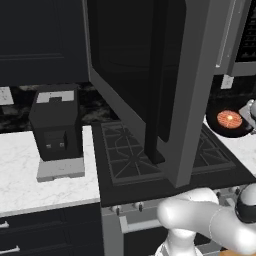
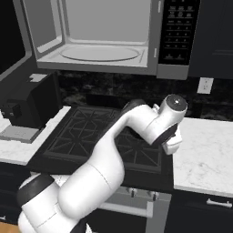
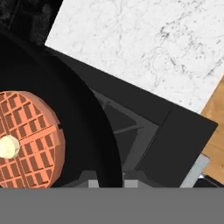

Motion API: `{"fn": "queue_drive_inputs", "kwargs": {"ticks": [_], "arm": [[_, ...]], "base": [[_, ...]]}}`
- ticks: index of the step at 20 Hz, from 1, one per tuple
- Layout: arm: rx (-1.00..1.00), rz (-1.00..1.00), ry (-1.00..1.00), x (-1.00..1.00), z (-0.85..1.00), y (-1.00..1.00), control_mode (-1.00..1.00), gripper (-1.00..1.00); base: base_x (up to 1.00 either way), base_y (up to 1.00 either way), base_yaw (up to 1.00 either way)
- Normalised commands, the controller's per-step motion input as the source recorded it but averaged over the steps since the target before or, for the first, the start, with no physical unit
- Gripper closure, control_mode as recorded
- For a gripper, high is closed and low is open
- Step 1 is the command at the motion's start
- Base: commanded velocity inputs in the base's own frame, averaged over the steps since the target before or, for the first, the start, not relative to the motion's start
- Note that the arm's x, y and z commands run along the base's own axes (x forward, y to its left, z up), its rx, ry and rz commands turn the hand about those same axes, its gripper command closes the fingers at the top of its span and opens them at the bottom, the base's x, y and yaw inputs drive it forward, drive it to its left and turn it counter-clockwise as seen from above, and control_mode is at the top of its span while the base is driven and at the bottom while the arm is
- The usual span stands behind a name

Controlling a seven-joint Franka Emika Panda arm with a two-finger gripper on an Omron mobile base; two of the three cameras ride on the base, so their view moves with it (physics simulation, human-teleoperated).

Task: Open the microwave, place the bowl with waffle inside the microwave, then close the microwave door and turn it on.

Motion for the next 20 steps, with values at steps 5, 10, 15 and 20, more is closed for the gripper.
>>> {"fn": "queue_drive_inputs", "kwargs": {"ticks": [5,10,15,20], "arm": [[0.00,0.16,-0.26,-0.45,0.73,0.44,-1.00,1.00],[0.00,0.12,-0.26,-0.39,0.81,0.48,-1.00,1.00],[0.00,0.09,-0.18,-0.16,0.75,0.57,-1.00,1.00],[0.00,0.01,-0.06,-0.01,0.59,0.62,-1.00,1.00]], "base": [[0.00,0.00,0.00],[0.00,0.00,0.00],[0.00,0.00,0.00],[0.00,0.00,0.00]]}}
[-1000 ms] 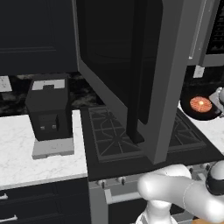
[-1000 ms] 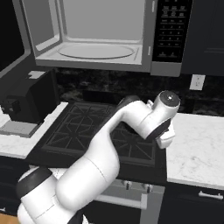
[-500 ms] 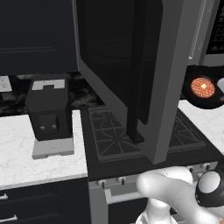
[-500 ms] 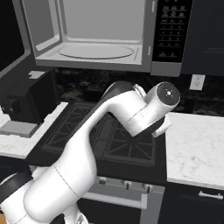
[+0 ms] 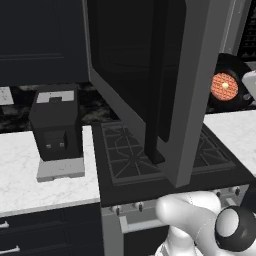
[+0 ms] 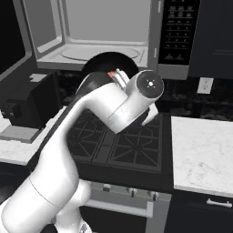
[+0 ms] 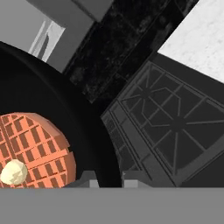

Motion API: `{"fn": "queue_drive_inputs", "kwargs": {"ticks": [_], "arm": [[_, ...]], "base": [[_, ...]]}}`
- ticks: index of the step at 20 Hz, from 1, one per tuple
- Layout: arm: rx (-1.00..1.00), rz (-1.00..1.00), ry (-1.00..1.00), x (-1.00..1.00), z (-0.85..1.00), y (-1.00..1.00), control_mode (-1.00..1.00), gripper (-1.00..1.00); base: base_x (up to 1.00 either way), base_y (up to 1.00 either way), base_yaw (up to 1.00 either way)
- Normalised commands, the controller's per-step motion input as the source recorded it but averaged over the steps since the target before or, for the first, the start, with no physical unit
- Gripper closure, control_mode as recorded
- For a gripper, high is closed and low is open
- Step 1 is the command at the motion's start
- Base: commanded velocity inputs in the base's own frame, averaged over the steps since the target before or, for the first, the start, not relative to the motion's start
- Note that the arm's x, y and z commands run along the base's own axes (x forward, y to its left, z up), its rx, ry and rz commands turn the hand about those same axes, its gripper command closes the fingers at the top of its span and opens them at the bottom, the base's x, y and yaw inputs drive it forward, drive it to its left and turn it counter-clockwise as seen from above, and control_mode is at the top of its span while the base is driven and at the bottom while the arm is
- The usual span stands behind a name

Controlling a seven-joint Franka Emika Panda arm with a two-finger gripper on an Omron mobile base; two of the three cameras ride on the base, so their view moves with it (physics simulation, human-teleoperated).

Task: Open the microwave, place the bowl with waffle inside the microwave, then close the microwave door and turn it on.

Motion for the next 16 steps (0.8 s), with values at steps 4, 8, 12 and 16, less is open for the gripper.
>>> {"fn": "queue_drive_inputs", "kwargs": {"ticks": [4,8,12,16], "arm": [[0.00,0.00,0.06,0.20,0.52,0.68,-1.00,1.00],[0.00,-0.05,0.16,0.18,0.40,0.39,-1.00,1.00],[0.00,-0.04,0.15,0.10,0.49,0.35,-1.00,1.00],[0.00,-0.08,0.07,0.19,0.49,0.30,-1.00,1.00]], "base": [[0.00,0.00,0.00],[0.00,0.00,0.00],[0.00,0.00,0.00],[0.00,0.00,0.00]]}}
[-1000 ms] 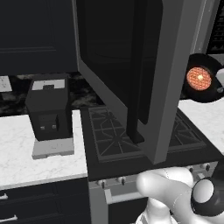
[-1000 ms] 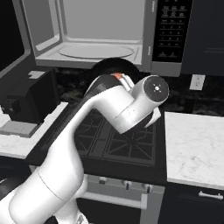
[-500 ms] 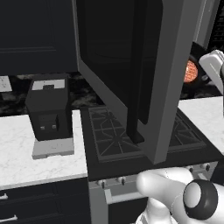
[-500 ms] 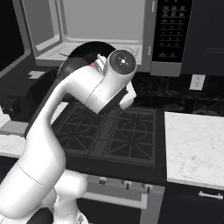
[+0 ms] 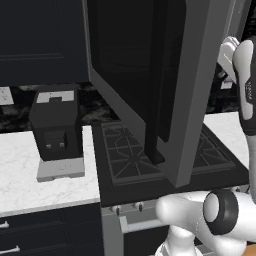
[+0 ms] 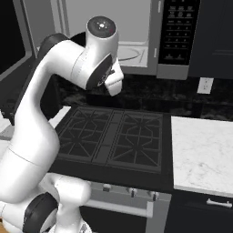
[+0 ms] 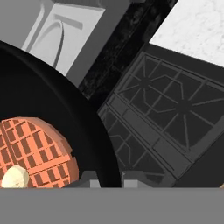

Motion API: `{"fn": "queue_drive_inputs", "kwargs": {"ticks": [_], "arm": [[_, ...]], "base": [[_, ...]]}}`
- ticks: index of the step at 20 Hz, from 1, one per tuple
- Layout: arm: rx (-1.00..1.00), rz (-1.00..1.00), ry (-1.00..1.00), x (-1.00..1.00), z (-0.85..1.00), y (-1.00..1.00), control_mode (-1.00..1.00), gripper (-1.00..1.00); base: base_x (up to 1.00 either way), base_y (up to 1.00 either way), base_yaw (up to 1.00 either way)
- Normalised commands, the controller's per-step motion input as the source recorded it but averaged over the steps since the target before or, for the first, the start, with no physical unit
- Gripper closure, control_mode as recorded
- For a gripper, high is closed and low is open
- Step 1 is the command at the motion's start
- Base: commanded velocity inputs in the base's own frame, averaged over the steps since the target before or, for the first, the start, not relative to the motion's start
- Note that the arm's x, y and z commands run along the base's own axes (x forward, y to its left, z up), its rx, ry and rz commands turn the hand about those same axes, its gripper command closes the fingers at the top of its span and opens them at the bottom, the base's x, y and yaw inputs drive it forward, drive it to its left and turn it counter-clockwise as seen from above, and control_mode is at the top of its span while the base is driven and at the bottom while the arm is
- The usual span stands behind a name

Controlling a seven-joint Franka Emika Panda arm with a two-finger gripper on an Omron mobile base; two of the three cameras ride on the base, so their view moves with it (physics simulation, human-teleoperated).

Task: Open the microwave, place the bowl with waffle inside the microwave, then close the microwave door and turn it on.

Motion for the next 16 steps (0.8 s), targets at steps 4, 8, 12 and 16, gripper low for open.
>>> {"fn": "queue_drive_inputs", "kwargs": {"ticks": [4,8,12,16], "arm": [[0.00,-0.06,0.00,0.35,0.29,0.37,-1.00,1.00],[0.02,-0.04,0.00,0.51,0.09,0.21,-1.00,1.00],[0.05,-0.03,-0.03,0.43,0.01,0.21,-1.00,1.00],[0.09,-0.01,-0.05,0.42,0.00,0.14,-1.00,1.00]], "base": [[0.00,0.00,0.00],[0.00,0.00,0.00],[0.00,0.00,0.00],[0.00,0.00,0.00]]}}
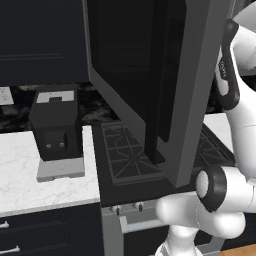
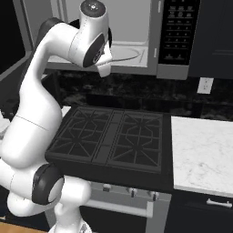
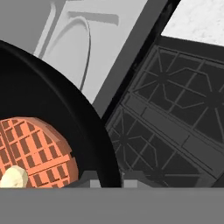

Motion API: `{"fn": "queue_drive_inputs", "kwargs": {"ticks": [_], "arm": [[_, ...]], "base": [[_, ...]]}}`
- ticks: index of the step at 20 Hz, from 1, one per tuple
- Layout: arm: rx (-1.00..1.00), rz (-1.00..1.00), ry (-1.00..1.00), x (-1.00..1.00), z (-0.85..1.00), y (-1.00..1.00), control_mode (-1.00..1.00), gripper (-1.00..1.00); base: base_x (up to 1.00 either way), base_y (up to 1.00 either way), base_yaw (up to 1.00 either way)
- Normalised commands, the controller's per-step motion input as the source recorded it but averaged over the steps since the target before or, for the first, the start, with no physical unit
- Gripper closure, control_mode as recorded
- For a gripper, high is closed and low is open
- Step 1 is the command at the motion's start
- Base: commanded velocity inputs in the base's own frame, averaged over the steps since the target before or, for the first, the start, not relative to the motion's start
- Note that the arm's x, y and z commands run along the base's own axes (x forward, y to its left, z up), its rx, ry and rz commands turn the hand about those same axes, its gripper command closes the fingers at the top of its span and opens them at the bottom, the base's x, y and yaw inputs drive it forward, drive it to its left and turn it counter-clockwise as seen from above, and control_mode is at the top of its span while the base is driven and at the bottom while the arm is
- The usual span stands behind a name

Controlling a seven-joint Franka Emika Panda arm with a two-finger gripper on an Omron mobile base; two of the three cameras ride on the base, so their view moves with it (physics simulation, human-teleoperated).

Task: Open the microwave, place the bowl with waffle inside the microwave, then close the microwave door and turn it on.

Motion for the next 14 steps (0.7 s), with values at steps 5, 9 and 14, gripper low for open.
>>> {"fn": "queue_drive_inputs", "kwargs": {"ticks": [5,9,14], "arm": [[0.07,-0.01,-0.01,0.49,0.00,0.16,-1.00,1.00],[0.00,0.00,0.00,0.66,0.00,0.04,-1.00,1.00],[0.00,0.00,0.00,0.72,-0.21,0.00,-1.00,1.00]], "base": [[0.00,0.00,0.00],[0.00,0.00,0.00],[0.00,0.00,0.00]]}}
